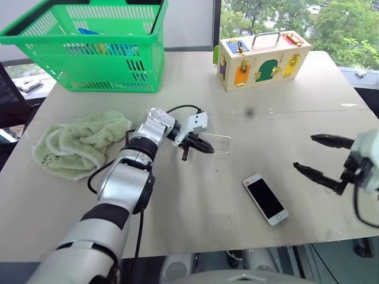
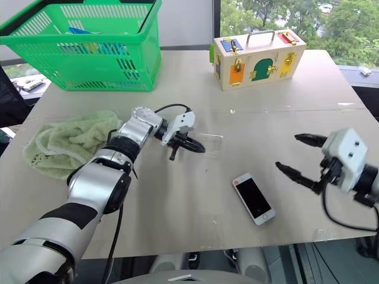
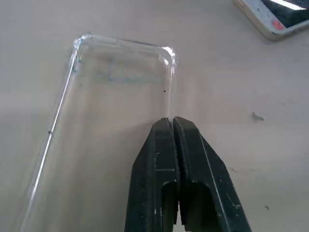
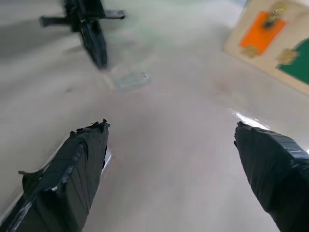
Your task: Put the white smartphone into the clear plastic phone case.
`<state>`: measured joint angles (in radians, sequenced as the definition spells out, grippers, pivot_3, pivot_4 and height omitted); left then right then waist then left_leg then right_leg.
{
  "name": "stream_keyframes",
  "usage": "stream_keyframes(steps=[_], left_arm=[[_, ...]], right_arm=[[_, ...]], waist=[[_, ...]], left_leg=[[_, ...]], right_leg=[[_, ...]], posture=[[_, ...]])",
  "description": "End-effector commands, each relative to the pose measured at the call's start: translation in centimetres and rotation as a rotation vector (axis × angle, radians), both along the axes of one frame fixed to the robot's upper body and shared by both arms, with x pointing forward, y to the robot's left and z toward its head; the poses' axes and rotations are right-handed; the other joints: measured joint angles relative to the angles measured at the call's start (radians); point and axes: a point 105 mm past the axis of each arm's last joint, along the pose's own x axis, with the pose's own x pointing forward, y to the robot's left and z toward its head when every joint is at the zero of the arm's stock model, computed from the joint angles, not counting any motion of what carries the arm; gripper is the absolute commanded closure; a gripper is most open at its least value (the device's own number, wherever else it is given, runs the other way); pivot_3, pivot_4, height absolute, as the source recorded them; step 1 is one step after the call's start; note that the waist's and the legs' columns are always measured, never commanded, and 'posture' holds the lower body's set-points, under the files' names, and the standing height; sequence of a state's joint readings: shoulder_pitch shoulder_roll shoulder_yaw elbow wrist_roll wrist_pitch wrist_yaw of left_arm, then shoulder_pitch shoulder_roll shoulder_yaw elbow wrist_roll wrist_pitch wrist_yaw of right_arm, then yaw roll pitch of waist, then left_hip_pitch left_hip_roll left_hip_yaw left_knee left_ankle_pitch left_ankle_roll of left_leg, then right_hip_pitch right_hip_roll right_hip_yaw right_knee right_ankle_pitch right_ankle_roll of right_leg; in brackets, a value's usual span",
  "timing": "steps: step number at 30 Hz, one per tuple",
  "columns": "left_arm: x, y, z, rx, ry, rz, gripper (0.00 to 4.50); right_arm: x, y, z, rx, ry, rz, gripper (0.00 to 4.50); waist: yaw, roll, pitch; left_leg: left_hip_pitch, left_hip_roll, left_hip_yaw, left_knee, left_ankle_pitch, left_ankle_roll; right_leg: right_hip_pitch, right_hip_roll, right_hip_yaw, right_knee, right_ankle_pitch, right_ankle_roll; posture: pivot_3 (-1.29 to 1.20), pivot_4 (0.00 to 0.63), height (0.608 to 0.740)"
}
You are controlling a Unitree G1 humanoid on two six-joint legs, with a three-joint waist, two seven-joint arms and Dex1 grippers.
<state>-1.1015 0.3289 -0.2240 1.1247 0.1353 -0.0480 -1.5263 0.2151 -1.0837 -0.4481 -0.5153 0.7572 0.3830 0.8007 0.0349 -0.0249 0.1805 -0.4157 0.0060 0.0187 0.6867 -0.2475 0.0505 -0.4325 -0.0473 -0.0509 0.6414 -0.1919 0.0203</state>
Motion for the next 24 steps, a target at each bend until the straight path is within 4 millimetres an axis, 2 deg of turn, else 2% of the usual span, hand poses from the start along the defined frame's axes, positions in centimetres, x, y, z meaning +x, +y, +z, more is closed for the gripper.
stream_keyframes(steps=[1, 4, 8, 14, 19, 24], left_arm=[[-0.2, -0.1, 1.4, -0.048, -0.015, -0.014, 4.47], [-1.0, 0.3, 1.6, -0.065, -0.003, -0.017, 4.47], [-2.6, 1.0, 1.7, -0.074, -0.004, -0.007, 4.47], [-5.1, 0.7, 1.6, -0.067, -0.016, 0.074, 4.47], [-7.0, 0.1, 1.2, -0.041, -0.039, 0.109, 4.47], [-7.7, -0.8, 0.5, -0.023, -0.06, 0.095, 4.47]], right_arm=[[0.7, -0.7, 2.4, 0.012, 0.003, 0.126, 0.0], [1.2, -0.6, 3.6, 0.014, 0.016, 0.211, 0.0], [2.0, -0.2, 4.3, -0.004, 0.013, 0.289, 0.0], [2.9, 0.9, 5.0, 0.036, -0.013, 0.339, 0.0], [3.6, 2.5, 3.7, 0.051, 0.011, 0.298, 0.0], [2.4, 3.8, 1.7, 0.046, 0.067, 0.288, 0.0]], waist=[[0.0, 0.0, 0.0], [-0.006, 0.0, 0.0], [-0.02, 0.0, 0.0], [-0.021, 0.001, 0.0], [-0.019, 0.001, 0.0], [-0.016, 0.002, 0.0]], left_leg=[[0.0, 0.0, 0.0, 0.0, 0.0, 0.0], [0.0, 0.0, 0.0, -0.001, 0.0, 0.0], [0.0, 0.001, 0.001, -0.001, 0.0, 0.0], [0.001, 0.001, 0.002, -0.001, 0.0, 0.0], [0.001, 0.001, 0.002, -0.001, 0.0, 0.0], [0.001, 0.001, 0.002, -0.001, 0.0, 0.0]], right_leg=[[0.0, 0.0, 0.0, 0.0, 0.0, 0.0], [-0.001, 0.0, 0.001, 0.0, 0.002, 0.003], [-0.001, 0.0, 0.006, 0.0, 0.002, 0.003], [-0.001, -0.001, 0.008, 0.0, 0.002, 0.004], [-0.001, -0.001, 0.008, 0.001, 0.002, 0.003], [-0.002, -0.002, 0.008, 0.001, 0.002, 0.003]], posture=[[0.0, 0.15, 0.74], [0.0, 0.15, 0.74], [0.0, 0.15, 0.74], [0.0, 0.15, 0.74], [0.0, 0.15, 0.74], [0.0, 0.15, 0.74]])
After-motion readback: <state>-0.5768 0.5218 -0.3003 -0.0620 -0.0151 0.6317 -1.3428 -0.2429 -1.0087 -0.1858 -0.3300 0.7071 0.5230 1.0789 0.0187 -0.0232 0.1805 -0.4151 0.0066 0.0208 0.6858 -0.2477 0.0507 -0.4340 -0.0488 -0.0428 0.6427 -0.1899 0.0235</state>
